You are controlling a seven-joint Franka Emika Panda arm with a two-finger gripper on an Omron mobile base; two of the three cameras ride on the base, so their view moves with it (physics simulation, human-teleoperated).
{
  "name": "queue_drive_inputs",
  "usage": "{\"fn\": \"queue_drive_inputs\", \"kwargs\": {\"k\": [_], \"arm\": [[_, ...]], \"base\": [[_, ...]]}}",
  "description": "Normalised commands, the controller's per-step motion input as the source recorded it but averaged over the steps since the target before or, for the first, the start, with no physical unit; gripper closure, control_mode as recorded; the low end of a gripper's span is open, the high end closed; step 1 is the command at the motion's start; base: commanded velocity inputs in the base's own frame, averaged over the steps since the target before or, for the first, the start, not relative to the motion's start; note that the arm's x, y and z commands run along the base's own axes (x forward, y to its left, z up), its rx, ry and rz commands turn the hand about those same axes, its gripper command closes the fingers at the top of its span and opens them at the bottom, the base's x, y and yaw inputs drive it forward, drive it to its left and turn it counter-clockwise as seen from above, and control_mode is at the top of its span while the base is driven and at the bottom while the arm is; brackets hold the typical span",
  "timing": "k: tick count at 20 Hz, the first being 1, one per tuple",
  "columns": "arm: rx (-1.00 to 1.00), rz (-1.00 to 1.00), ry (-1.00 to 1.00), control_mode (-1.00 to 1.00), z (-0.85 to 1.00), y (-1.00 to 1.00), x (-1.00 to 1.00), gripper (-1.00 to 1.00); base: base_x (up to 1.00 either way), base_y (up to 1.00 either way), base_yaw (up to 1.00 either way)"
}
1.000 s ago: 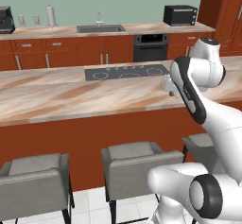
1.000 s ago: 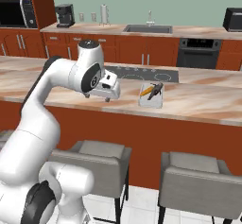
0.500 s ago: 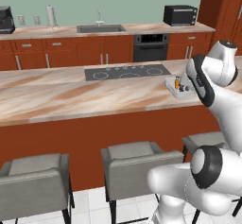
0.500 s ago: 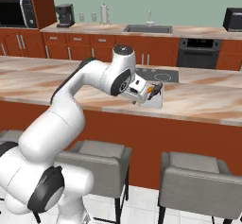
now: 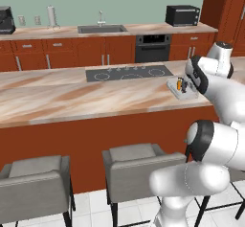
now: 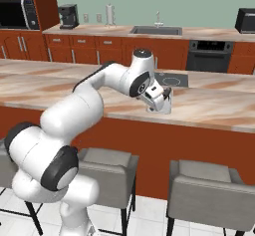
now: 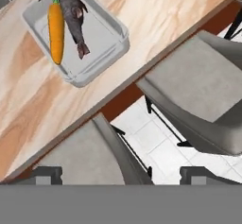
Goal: Place the tupperware on the top shelf of the fridge. Make space for the tupperware among the existing items by rearranging them on the shelves if needed. Close the fridge door when finished.
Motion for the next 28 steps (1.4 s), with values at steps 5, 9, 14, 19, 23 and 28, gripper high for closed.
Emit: {"fn": "queue_drive_inputs", "kwargs": {"k": [5, 9, 14, 19, 23, 28], "arm": [[0.03, -0.15, 0.2, -1.0, -0.34, -0.31, 0.67, -1.0], [0.13, -0.07, 0.07, -1.0, -0.21, -0.38, 0.7, -1.0], [0.15, -0.04, 0.01, -1.0, -0.16, -0.36, 0.73, -1.0], [0.04, 0.0, 0.0, -1.0, -0.32, -0.05, 0.58, -1.0], [0.0, 0.0, 0.0, -1.0, -0.71, 0.0, 0.29, -1.0], [0.0, 0.0, 0.0, -1.0, -0.48, 0.0, 0.3, -1.0]], "base": [[0.0, 0.0, 0.0], [0.0, 0.0, 0.0], [0.0, 0.0, 0.0], [0.0, 0.0, 0.0], [0.0, 0.0, 0.0], [0.0, 0.0, 0.0]]}}
